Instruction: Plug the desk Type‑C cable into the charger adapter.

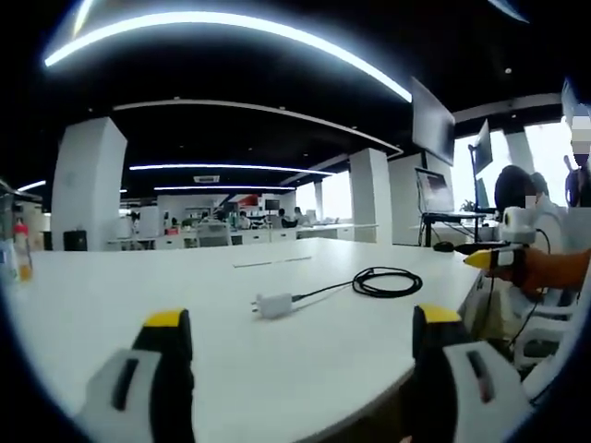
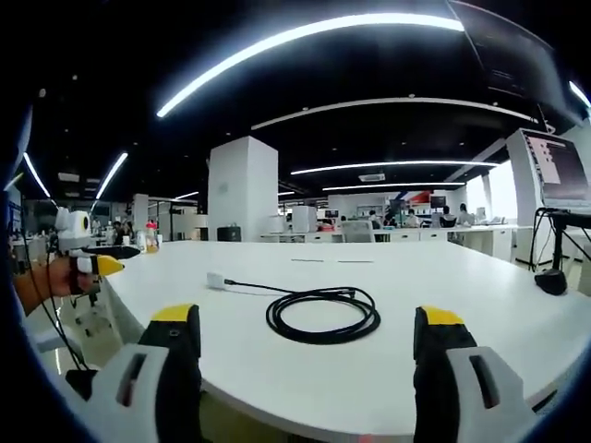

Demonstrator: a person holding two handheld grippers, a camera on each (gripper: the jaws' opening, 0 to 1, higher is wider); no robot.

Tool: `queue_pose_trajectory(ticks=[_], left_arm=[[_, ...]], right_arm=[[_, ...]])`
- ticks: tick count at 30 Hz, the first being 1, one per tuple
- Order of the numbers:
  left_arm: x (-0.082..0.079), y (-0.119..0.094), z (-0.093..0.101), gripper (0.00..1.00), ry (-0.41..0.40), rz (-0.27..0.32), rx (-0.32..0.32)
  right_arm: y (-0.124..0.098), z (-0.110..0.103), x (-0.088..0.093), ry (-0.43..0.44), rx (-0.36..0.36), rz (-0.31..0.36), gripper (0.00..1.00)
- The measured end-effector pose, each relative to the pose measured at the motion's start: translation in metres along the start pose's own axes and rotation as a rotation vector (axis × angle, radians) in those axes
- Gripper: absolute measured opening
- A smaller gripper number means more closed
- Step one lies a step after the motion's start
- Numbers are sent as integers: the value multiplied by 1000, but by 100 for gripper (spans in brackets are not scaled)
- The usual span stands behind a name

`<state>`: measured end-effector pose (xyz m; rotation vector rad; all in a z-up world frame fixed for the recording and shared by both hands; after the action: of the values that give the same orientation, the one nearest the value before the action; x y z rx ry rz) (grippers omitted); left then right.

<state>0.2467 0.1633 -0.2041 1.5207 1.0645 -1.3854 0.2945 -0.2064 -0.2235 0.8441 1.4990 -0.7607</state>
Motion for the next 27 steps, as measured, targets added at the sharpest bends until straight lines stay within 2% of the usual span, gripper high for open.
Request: queue_pose_trajectory(ticks=[13,27], left_arm=[[1,-5,-1,100,-6,2,-8],[-3,3,-1,100,-11,10,-2]], right_arm=[[2,0,-1,-7,6,-8,97],[4,0,-2,-11,9,-5,97]])
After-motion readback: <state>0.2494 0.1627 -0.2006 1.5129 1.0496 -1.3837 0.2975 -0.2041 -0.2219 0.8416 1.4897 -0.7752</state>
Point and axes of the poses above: the point that each gripper's makers call its tool centre point, and the gripper's own axes: y roughly forward along the fingers, z roughly to its right, x roughly out of its underside, the point moved 5 cm from there along -y, roughly backward along the fingers, and after that the axes turned 4 degrees about y, right-handed, at the moved point
